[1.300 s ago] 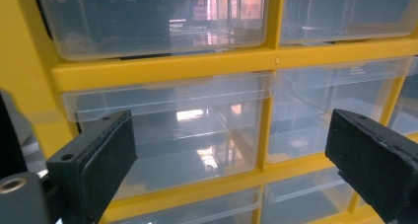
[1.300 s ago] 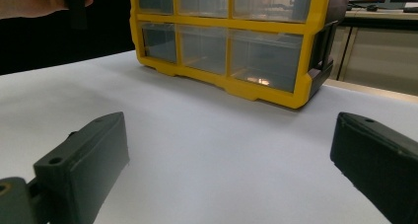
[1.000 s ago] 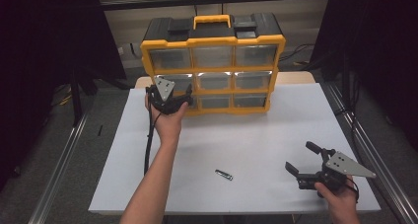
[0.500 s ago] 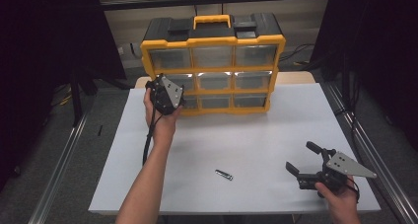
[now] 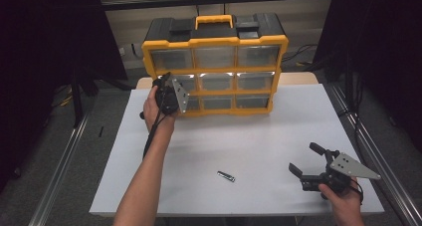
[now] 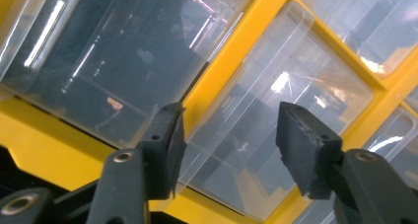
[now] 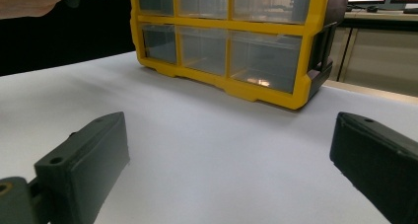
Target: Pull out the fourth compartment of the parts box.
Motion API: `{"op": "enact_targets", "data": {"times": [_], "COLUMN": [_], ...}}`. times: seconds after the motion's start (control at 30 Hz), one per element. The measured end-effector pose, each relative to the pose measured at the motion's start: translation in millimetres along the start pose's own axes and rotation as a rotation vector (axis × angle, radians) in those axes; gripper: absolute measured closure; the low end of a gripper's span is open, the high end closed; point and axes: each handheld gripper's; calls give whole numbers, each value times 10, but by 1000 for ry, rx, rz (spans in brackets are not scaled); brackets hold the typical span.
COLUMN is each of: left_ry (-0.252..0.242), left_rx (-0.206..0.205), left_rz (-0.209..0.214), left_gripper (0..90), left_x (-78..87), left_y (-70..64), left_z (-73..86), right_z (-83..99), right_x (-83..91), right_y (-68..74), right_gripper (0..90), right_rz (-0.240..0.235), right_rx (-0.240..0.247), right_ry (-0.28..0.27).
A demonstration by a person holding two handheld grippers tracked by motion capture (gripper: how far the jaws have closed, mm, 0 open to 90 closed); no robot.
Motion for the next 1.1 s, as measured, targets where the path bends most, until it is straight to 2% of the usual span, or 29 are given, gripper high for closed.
{"op": "enact_targets", "data": {"times": [0.13,0.2,0.27,0.37,0.5,0.53,0.63,0.73,0.93,1.0,1.03,1.1], "left_ry": [-6,-5,-7,7,-4,15,18,21,26,32,33,45], "left_rx": [-50,-47,-67,-53,-75,-76,-100,-122,-121,-124,-150,-127], "left_rz": [12,15,7,8,-10,-16,-26,-55,-81,-78,-87,-82], "left_gripper": [493,500,500,514,525,537,554,588,638,661,673,679], "left_x": [-24,-28,-41,-43,-58,-47,-51,-54,-53,-50,-43,-30], "left_y": [-5,-13,-23,-26,-29,-40,-48,-64,-60,-63,-68,-68], "left_z": [-13,-12,-14,-12,-25,-19,-22,-24,-32,-34,-44,-50], "right_z": [-3,-3,-2,-4,-2,1,-1,-3,-1,-1,-2,-1], "right_x": [6,5,4,4,4,-2,-2,3,5,7,10,12], "right_y": [-3,-3,-3,-3,-4,-4,-5,-3,-7,-5,-5,-9], "right_gripper": [11,11,11,11,11,11,11,11,11,12,11,11], "right_rz": [-1,0,-1,-1,-1,1,0,-3,1,0,0,3], "right_rx": [1,1,3,8,7,8,11,12,6,3,3,7], "right_ry": [2,3,3,2,3,0,0,5,5,5,4,5]}}
Point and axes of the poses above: each handheld gripper's, and its own axes: x roughly backward along the jaws, z roughly out of its underside, y roughly to its left, and after that the axes turned 8 degrees about x, right-handed
